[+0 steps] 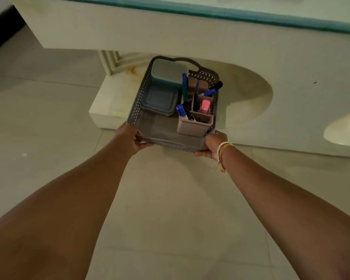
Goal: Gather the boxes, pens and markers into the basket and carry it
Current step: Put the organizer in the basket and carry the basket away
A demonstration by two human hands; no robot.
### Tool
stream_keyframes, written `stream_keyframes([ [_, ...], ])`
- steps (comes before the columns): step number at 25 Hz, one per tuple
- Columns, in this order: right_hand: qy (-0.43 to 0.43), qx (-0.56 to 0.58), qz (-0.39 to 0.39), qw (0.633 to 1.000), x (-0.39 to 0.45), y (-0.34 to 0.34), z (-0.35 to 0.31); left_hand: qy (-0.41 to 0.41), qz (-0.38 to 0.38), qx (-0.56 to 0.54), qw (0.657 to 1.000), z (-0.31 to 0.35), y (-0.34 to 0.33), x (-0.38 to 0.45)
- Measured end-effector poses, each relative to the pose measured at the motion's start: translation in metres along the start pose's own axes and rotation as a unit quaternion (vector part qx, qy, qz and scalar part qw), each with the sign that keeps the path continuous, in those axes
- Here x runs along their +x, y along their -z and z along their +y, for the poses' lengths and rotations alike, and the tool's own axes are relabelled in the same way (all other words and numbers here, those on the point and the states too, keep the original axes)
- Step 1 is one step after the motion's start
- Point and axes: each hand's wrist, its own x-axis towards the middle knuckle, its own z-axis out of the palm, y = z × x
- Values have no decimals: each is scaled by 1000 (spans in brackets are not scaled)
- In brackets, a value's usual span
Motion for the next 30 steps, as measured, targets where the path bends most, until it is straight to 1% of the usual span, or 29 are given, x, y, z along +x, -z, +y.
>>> stream_keyframes([
  [2, 28, 1, 7, 1000, 17, -7, -13, -30, 2, -4, 1000, 9, -7, 22],
  [6, 90, -7, 32, 995, 46, -14, -38, -82, 36, -36, 995, 18, -25, 47],
  [9, 127, 12, 34, 991, 64, -20, -42, -126, 46, -56, 989, 15, -38, 60],
  [14, 171, 49, 88, 980, 80, -26, -38, -138, 86, -75, 984, 10, -47, 79],
  [17, 193, 50, 117, 973, 86, -27, -43, -152, 86, -59, 983, 9, -50, 88],
  [21, 223, 52, 128, 965, 90, -30, -49, -169, 70, -20, 983, 12, -51, 99],
  [27, 249, -2, 145, 958, 97, -30, -53, -207, 70, 42, 975, 14, -52, 111],
  [29, 263, -40, 171, 949, 101, -31, -47, -218, 57, 51, 973, 6, -51, 114],
  [30, 283, -56, 184, 940, 105, -31, -40, -233, 42, 57, 970, 1, -49, 117],
])
